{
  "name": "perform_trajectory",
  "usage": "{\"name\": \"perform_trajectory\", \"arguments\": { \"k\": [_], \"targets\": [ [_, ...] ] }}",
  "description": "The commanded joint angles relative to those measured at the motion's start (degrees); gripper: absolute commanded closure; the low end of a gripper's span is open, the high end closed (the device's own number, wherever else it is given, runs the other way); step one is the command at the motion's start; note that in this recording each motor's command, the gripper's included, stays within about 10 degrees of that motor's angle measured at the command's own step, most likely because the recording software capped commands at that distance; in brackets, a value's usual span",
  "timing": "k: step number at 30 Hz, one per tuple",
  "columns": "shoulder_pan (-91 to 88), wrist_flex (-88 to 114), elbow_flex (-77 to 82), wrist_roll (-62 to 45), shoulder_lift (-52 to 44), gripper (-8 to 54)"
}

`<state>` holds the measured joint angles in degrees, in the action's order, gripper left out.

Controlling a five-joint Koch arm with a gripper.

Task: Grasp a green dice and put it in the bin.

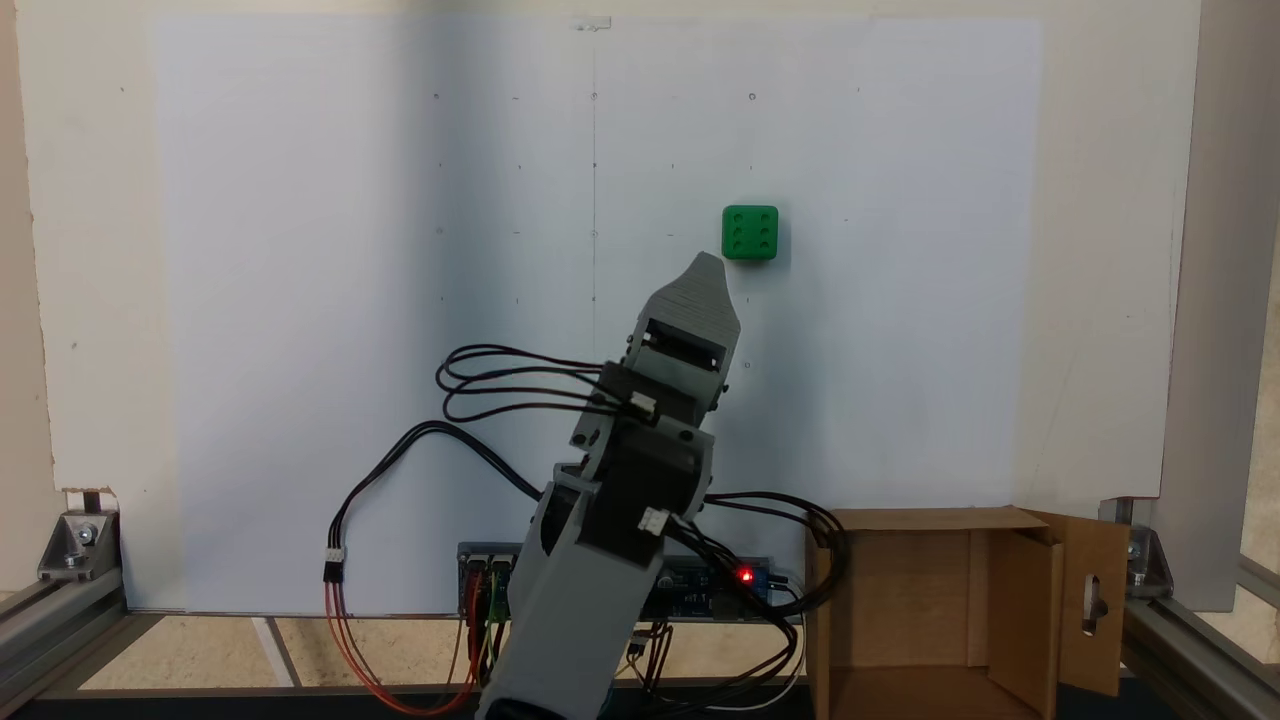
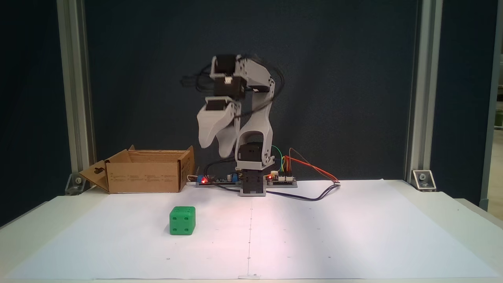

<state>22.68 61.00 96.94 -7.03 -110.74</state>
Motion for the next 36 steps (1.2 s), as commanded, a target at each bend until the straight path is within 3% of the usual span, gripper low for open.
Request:
{"name": "perform_trajectory", "arguments": {
  "k": [1, 5, 14, 36],
  "targets": [
    [0.2, 9.3, -5.6, -9.5, 0.5, -0.4],
    [1.0, 20.6, -11.2, -16.3, 1.9, -0.5],
    [1.8, 20.6, -26.4, -20.6, 9.2, -0.5],
    [4.2, 10.5, -29.1, -24.0, 26.3, -0.5]
  ]
}}
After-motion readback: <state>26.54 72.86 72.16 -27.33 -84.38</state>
